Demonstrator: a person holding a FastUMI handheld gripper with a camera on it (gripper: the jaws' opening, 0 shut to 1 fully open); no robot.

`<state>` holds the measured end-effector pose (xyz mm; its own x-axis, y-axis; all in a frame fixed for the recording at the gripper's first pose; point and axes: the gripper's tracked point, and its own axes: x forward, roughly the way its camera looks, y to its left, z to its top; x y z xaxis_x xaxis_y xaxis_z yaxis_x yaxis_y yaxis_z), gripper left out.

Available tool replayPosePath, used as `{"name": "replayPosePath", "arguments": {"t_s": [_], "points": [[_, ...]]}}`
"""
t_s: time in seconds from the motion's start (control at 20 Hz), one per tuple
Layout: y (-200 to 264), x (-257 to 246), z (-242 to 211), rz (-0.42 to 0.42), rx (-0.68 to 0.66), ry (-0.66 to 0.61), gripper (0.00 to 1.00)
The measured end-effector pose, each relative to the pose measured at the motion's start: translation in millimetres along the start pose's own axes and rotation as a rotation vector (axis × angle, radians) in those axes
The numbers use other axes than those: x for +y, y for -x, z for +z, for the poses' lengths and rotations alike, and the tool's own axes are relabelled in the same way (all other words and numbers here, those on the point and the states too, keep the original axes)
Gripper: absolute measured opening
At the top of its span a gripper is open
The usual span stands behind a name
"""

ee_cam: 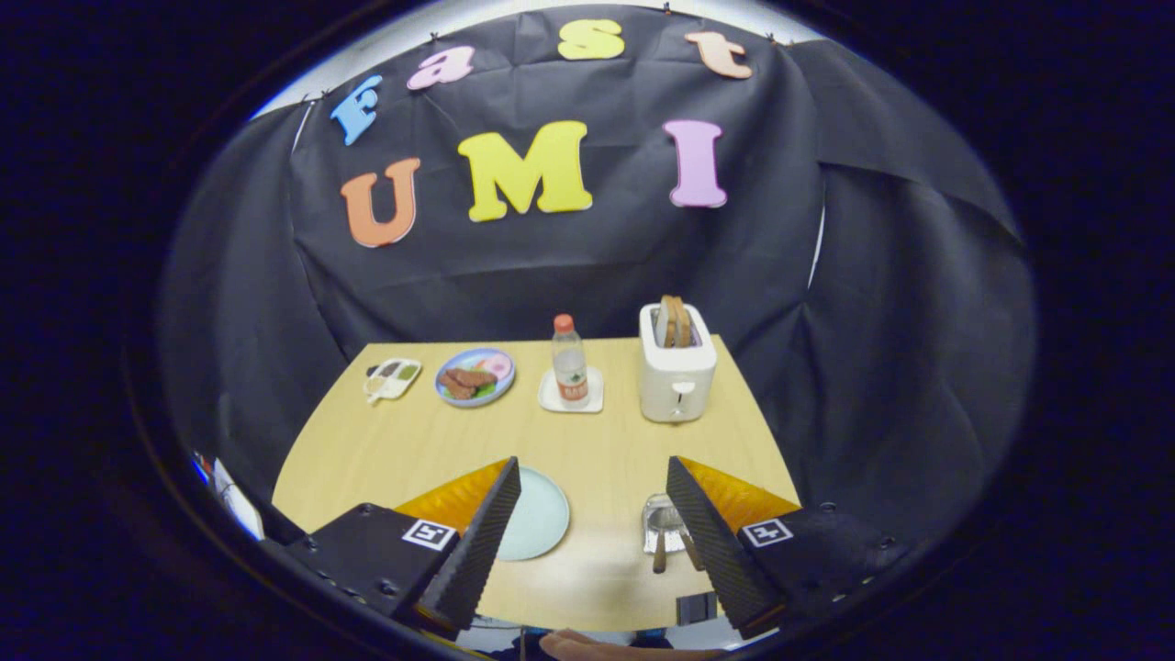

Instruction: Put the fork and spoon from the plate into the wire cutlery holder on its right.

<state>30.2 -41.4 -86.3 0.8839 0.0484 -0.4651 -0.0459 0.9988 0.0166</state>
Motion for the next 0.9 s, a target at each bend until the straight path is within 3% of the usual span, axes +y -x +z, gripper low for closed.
{"name": "replayPosePath", "arguments": {"t_s": [0.45,0.65,0.9], "points": [[78,64,81,-0.018,-0.425,0.098,0.97],[104,84,86,0.017,-0.502,0.098,0.96],[124,79,77,-0.009,-0.541,0.07,0.95]]}}
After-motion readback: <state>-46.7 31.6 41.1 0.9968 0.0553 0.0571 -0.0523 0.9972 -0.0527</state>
